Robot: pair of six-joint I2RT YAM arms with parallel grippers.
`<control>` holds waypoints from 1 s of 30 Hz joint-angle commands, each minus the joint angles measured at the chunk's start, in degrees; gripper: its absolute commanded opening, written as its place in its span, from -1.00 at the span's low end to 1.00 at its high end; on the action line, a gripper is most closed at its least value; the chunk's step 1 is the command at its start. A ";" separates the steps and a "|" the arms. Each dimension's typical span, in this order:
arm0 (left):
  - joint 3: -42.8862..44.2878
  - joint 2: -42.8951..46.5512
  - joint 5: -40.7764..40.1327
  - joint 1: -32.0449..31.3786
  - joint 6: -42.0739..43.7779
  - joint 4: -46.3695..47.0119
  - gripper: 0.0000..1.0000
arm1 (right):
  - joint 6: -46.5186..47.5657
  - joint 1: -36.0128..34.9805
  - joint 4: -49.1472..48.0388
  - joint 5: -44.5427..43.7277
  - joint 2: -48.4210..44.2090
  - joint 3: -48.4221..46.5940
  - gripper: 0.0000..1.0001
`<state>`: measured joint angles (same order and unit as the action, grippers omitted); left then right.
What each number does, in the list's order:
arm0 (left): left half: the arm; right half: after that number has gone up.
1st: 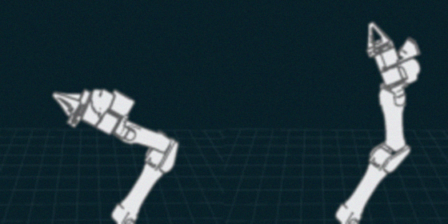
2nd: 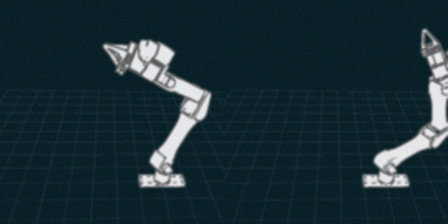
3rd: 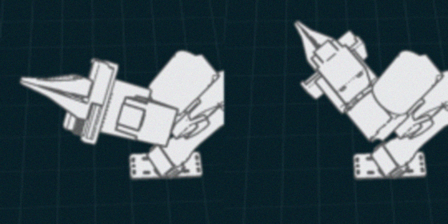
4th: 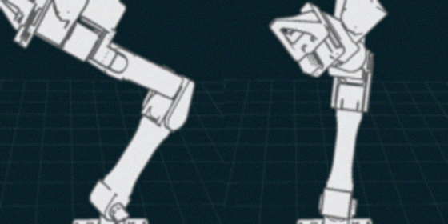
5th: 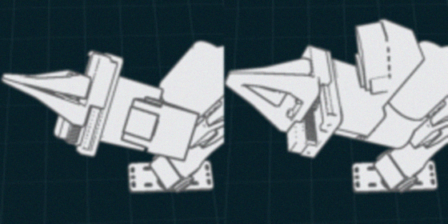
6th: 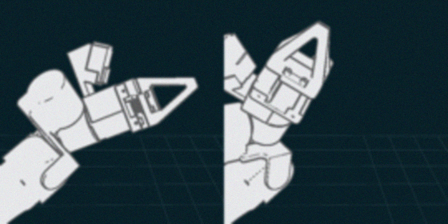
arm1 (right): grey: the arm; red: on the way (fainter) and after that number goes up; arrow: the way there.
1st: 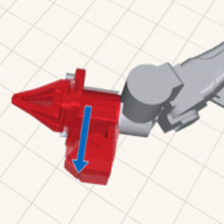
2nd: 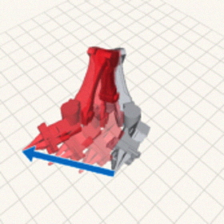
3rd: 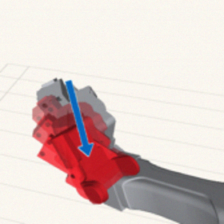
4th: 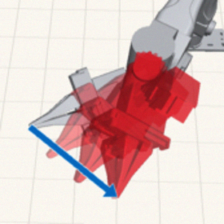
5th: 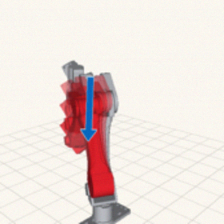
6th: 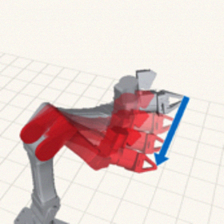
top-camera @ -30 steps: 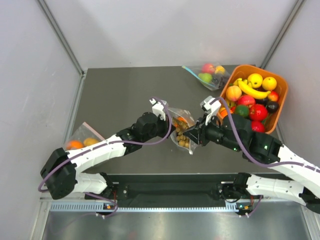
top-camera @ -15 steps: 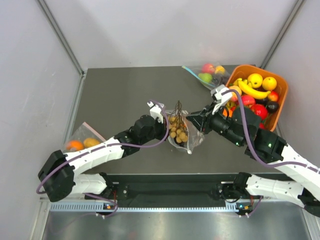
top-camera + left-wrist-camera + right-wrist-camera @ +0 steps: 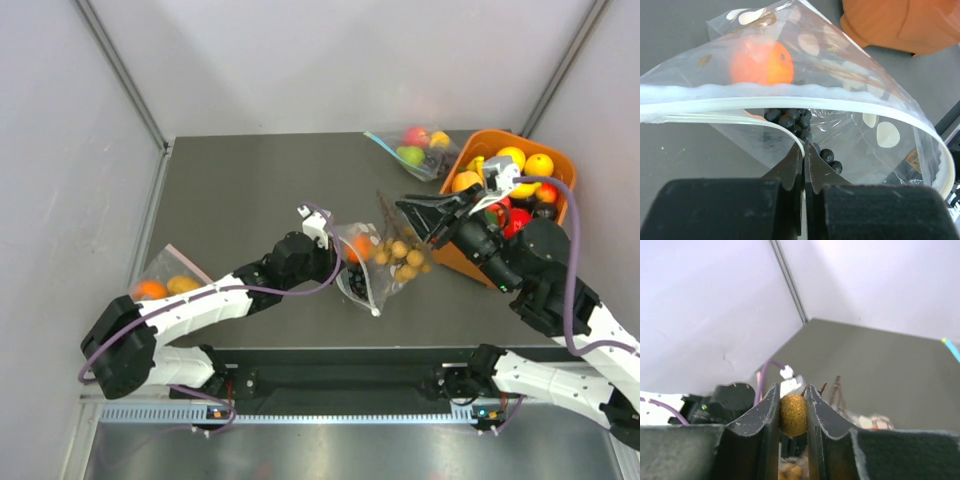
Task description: Open the zip-top bag and remove the fake food
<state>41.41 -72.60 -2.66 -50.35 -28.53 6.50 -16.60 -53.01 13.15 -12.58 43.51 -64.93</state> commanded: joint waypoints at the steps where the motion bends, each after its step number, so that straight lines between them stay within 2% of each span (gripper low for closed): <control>1: 0.78 -0.70 -0.07 0.16 0.23 3.87 -1.00 | -0.27 1.24 -6.11 -0.16 -0.79 -0.64 -0.88; 8: 1.04 -0.53 0.28 0.16 0.58 3.26 -1.00 | 3.05 4.14 -4.45 -3.24 -0.79 -1.69 -0.88; 13: 1.04 0.17 0.11 0.16 0.67 2.64 -1.00 | 6.75 9.50 -1.81 -4.82 -0.09 -3.71 -0.88; 19: 1.13 0.97 0.11 0.16 1.02 1.67 -1.00 | 8.34 19.52 0.39 -2.02 1.93 -4.51 -0.88; 22: 1.04 1.58 -0.42 0.16 1.37 0.97 -1.00 | 8.08 26.88 0.83 1.05 2.54 -4.07 -0.88; 24: 0.96 1.93 -0.68 0.16 1.46 0.53 -1.00 | 7.46 30.23 0.92 4.04 2.90 -3.28 -0.88; 26: 1.04 2.11 -0.86 0.16 1.81 0.18 -1.00 | 6.50 38.12 0.92 7.63 3.69 -2.14 -0.88; 27: 1.04 2.02 -0.86 0.16 1.82 0.18 -1.00 | 6.14 38.16 0.92 9.31 4.04 -1.79 -0.89; 28: 1.04 2.11 -0.86 0.16 1.90 0.09 -1.00 | 5.79 42.42 0.65 10.98 4.56 -1.26 -0.88; 30: 1.04 2.02 -0.86 0.25 1.99 -0.09 -1.00 | 4.92 46.49 -0.31 15.90 6.14 0.32 -0.89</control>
<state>41.41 -72.29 -2.70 -50.33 -27.64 5.32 -10.24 -11.66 14.28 -5.19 47.99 -65.95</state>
